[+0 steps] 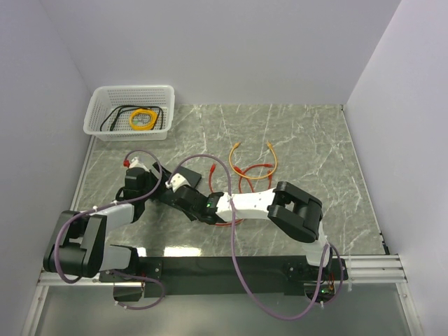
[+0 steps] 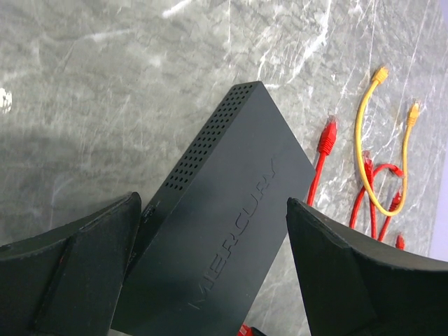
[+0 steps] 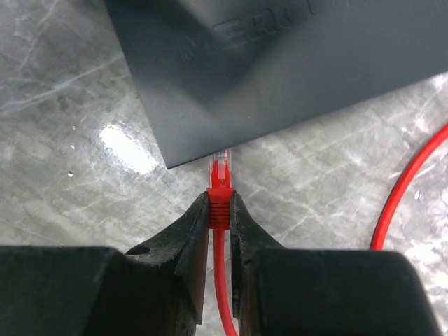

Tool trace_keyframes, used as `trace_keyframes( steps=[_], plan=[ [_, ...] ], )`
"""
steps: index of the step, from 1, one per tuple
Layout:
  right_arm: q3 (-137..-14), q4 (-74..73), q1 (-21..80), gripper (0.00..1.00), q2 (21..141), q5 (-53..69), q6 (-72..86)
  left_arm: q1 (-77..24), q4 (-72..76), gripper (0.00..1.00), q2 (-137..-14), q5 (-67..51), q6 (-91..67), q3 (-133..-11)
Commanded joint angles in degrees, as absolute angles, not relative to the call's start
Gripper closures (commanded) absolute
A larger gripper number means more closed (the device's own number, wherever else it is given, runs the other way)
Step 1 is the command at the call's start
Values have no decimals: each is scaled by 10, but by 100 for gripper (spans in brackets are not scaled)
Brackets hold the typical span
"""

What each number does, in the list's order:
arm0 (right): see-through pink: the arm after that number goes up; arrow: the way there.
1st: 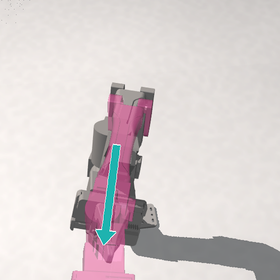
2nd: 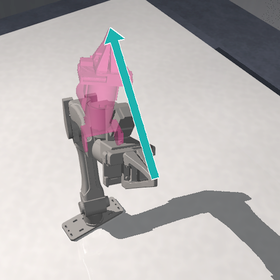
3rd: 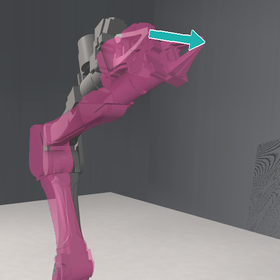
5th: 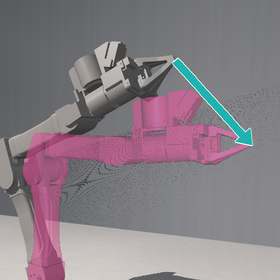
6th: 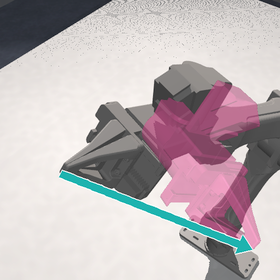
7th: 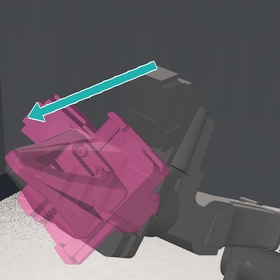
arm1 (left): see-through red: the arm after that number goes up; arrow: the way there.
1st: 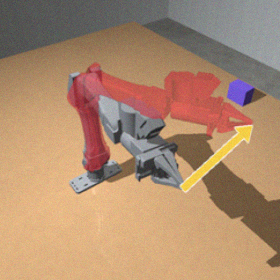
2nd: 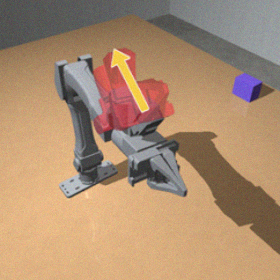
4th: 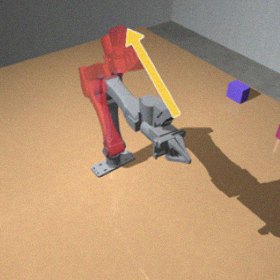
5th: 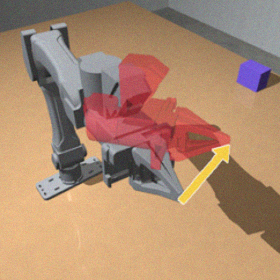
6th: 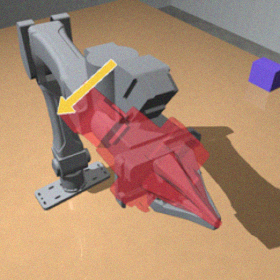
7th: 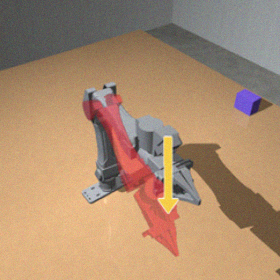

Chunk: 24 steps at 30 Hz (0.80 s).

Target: Insert the plug into the switch port

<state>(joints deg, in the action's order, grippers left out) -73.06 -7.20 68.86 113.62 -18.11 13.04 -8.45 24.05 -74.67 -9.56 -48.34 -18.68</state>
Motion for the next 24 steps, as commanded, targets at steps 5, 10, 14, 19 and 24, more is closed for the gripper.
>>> trace_keyframes(
  steps=[5,10,14,19,24],
  plan=[
    [-720,76,693,100,1124,-149,80,-99,226,9,-787,-138,-468,-201],
    [-707,95,693,100,1118,-157,59,-100,236,9,-809,-150,-464,-207],
    [-715,99,693,100,1128,-161,41,-101,243,10,-824,-162,-461,-208],
    [-722,108,693,100,1127,-168,46,-105,250,10,-838,-167,-461,-209],
    [-739,113,698,100,1133,-237,45,-108,262,10,-852,-172,-461,-207]
  ],
)
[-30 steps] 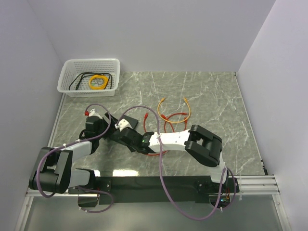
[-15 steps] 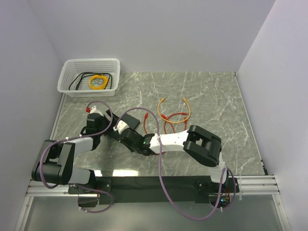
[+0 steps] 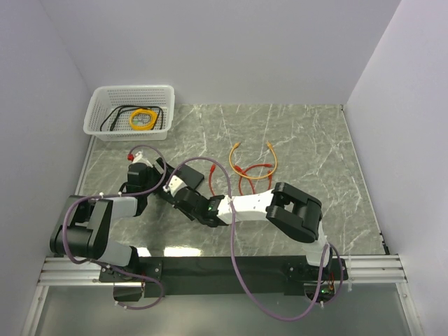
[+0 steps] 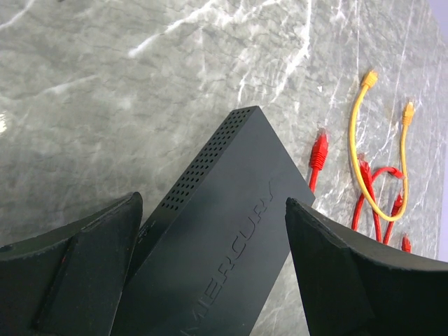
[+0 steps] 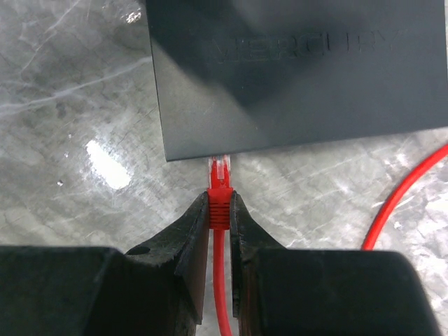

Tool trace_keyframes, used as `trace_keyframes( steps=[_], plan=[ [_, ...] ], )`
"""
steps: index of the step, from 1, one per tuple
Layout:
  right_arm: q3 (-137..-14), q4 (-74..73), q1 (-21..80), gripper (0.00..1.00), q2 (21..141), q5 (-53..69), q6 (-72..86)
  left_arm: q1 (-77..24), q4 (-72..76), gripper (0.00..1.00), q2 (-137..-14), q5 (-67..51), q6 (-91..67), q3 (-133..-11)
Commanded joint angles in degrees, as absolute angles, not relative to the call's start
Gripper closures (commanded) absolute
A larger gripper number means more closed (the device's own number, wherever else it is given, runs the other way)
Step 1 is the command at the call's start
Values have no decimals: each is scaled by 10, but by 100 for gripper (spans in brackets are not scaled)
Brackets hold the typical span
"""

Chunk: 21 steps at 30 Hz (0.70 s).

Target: Insert the plug into the switch port

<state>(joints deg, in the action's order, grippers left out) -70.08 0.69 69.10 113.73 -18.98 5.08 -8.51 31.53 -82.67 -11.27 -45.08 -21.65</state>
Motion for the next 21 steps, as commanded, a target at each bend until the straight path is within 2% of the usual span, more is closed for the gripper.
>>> trace_keyframes(
  steps=[1,15,21],
  plan=[
    [-743,112,698,100,1136,-243,41,-108,262,10,-853,-174,-461,-208],
    [-753,130,702,100,1165,-261,12,-113,274,10,-873,-189,-460,-210],
    [-710,180,698,100,1137,-240,4,-124,279,10,-864,-205,-464,-201]
  ],
)
